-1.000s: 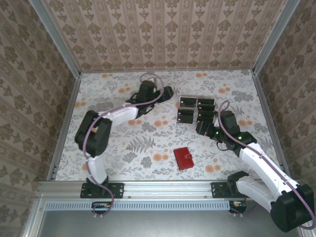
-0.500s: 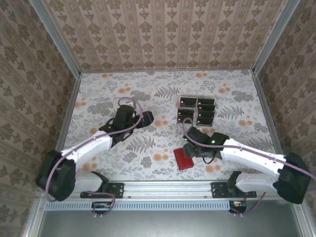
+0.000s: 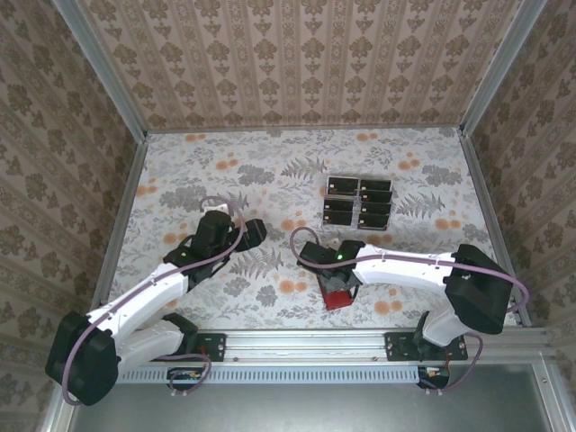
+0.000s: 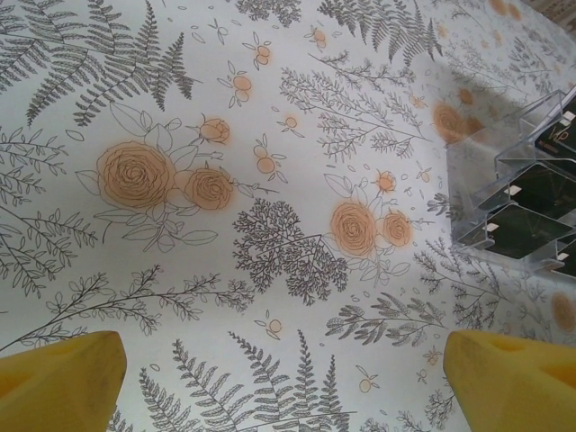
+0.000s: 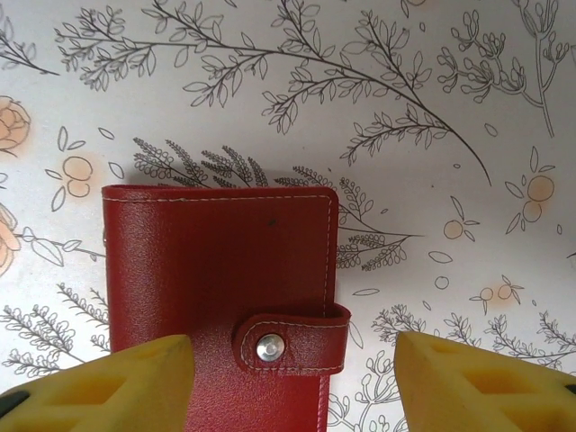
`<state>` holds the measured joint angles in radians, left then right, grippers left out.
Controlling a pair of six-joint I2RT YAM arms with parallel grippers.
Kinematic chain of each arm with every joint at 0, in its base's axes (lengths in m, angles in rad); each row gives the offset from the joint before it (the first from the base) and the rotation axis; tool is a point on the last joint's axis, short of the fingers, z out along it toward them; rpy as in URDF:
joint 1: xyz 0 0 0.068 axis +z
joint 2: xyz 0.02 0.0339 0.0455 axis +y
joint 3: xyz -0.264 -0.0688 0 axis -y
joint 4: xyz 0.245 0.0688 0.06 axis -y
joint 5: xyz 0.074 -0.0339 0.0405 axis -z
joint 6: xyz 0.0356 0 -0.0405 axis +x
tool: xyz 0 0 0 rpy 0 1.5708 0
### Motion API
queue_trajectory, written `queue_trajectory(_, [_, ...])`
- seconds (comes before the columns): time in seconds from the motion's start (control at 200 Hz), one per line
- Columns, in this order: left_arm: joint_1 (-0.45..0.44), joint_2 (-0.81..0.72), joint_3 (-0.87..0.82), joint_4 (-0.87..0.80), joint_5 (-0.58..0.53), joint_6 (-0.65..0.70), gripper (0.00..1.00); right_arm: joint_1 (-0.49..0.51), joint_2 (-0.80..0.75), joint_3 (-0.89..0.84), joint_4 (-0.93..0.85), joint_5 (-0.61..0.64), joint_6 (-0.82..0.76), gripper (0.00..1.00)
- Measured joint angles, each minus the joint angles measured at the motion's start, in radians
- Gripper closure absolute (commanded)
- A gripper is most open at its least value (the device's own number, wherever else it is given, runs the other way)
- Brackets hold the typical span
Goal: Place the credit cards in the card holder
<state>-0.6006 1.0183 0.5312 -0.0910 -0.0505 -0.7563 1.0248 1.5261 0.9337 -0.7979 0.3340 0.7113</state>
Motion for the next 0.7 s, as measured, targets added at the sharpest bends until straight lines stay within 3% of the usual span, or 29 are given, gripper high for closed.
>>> queue_trajectory(0.7, [0.008,0.036,-0.004,0.0,-0.002,0.0,0.0,0.002,0.061,-0.021,0.006,0.003,0.025,0.55])
